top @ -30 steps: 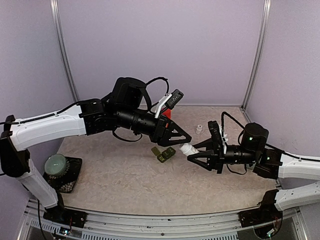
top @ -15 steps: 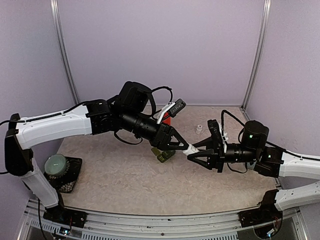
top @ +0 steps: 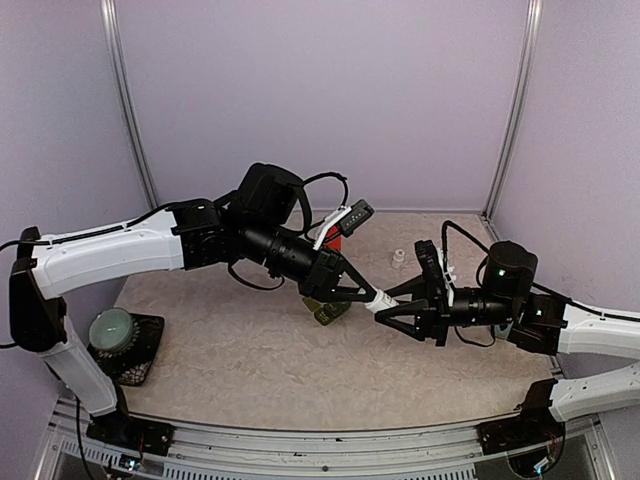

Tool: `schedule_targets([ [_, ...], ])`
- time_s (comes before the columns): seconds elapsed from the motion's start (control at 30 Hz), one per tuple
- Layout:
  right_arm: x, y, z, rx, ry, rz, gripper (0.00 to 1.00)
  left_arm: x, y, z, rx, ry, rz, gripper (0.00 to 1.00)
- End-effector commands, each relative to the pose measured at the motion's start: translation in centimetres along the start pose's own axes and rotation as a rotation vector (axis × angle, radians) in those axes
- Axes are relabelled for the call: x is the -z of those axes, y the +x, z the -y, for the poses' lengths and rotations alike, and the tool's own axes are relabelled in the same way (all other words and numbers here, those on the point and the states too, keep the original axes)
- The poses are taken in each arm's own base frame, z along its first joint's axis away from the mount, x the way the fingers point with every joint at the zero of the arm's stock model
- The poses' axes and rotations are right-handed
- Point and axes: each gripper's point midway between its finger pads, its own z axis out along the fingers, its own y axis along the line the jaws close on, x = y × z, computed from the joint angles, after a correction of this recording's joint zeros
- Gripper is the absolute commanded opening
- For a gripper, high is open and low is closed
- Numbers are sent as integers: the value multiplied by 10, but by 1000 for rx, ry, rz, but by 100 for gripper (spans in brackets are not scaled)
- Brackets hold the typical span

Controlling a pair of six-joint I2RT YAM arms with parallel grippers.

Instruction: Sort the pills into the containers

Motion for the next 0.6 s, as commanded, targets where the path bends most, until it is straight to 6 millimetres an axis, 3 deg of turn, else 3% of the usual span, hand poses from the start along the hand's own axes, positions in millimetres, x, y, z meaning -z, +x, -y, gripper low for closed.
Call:
schedule_targets([
  [0.0,1,-19,-9,-98,-80,46,3,-1,13,32,-213,78,-51,16],
  [0.13,0,-20,-16,-273,-184,37,5,-5,29,57,-387,89,-98,16],
  [0.37,5,-31,-36,-605,-410,60,6,-14,53,74,-569,65,-165,13],
  [0.57,0,-32,-35,-831,-453,21,10,-8,58,89,-649,76,-134,7],
])
